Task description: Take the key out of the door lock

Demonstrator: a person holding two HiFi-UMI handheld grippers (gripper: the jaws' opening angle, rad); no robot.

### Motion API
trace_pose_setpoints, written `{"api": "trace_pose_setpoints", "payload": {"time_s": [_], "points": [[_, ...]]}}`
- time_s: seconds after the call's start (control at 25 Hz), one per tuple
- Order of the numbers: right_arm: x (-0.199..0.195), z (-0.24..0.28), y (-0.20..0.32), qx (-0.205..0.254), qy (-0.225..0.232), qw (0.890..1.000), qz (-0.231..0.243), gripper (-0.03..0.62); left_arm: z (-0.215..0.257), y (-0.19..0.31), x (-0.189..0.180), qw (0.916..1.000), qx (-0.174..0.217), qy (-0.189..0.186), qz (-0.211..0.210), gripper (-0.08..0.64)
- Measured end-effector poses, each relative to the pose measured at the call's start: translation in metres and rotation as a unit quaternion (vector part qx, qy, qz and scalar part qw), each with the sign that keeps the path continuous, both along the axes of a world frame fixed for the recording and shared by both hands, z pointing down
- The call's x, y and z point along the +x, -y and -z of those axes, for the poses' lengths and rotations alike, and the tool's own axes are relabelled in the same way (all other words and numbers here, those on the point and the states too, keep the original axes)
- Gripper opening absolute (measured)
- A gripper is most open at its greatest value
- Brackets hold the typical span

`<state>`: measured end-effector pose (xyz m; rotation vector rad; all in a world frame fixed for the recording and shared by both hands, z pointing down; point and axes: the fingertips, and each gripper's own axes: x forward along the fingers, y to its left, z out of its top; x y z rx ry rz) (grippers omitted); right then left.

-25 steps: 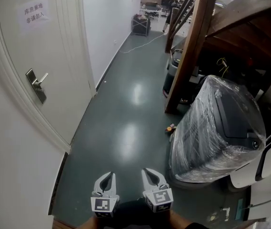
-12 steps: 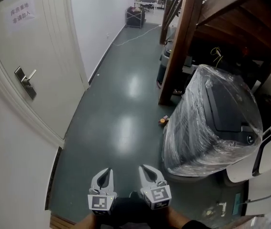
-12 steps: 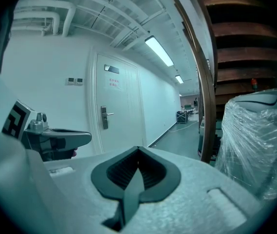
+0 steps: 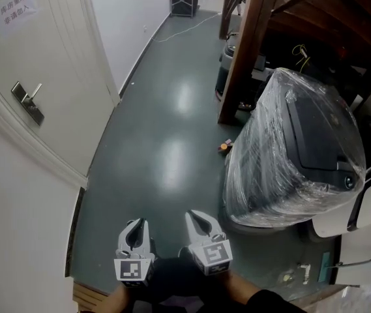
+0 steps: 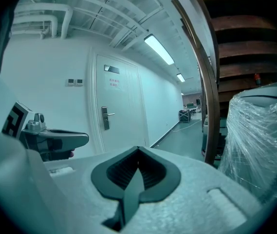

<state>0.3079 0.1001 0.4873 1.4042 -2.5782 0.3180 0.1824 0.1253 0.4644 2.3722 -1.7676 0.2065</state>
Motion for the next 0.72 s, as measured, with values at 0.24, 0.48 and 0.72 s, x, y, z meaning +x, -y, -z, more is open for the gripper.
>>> {"api": "trace_pose_setpoints", "payload": {"time_s": [0.24, 0.48, 0.72], "points": [[-0.022, -0.004, 0.024, -0.009, -0.015, 1.000, 0.001, -0.008, -0.009, 0.030, -0.025, 0.9999, -0.004, -0.015, 0.007, 0.024], [-0.060, -0.009, 0.067, -0.019, -0.038, 0.999, 0.000, -0.008, -0.016, 0.075, -0.068, 0.9991, -0.024, -0.030, 0.019, 0.018], [-0.126, 0.003, 0.120, -0.021, -0.038, 0.999, 0.015, -0.008, -0.009, 0.130, -0.132, 0.9974, -0.031, -0.048, 0.043, 0.017]]}}
